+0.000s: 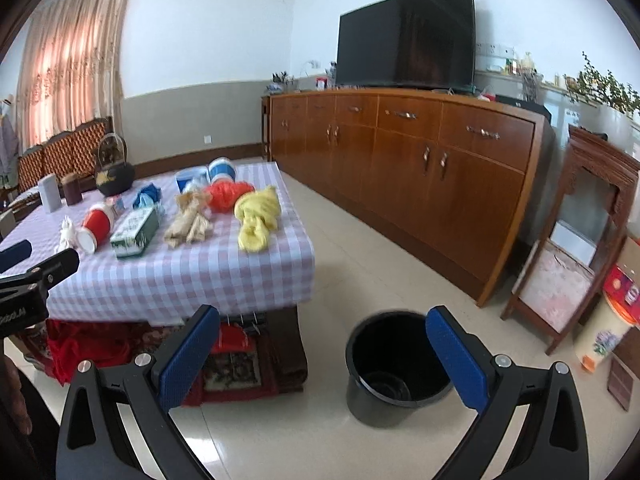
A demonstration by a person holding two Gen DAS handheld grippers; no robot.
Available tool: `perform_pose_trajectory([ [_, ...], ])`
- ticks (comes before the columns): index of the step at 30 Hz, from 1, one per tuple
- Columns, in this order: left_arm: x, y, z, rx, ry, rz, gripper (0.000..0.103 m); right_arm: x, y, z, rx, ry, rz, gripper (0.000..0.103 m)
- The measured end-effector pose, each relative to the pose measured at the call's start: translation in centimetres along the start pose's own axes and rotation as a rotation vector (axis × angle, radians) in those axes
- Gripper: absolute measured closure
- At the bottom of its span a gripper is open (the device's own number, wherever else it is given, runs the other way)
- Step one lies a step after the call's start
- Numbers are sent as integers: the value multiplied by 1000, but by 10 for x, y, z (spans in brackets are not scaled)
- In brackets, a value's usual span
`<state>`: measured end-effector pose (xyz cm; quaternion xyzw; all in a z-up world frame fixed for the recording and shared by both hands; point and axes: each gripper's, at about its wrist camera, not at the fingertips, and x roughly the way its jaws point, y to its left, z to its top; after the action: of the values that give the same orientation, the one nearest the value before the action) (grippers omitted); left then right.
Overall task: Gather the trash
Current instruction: 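Grasp the milk carton with the left tool while the right tool grasps the yellow towel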
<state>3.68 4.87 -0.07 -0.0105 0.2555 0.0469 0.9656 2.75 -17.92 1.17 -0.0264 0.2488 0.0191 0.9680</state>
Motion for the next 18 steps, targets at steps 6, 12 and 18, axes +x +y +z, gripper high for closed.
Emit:
perform_pose_trajectory([
  [6,41,24,12,-42,35,36,0,38,15,25,-60,37,15,0],
  [12,82,37,17,-79,76,56,0,82,32,45,-107,54,87,0],
  [18,122,35,23,-64,115,112,0,136,51,57,-127,97,131,26],
])
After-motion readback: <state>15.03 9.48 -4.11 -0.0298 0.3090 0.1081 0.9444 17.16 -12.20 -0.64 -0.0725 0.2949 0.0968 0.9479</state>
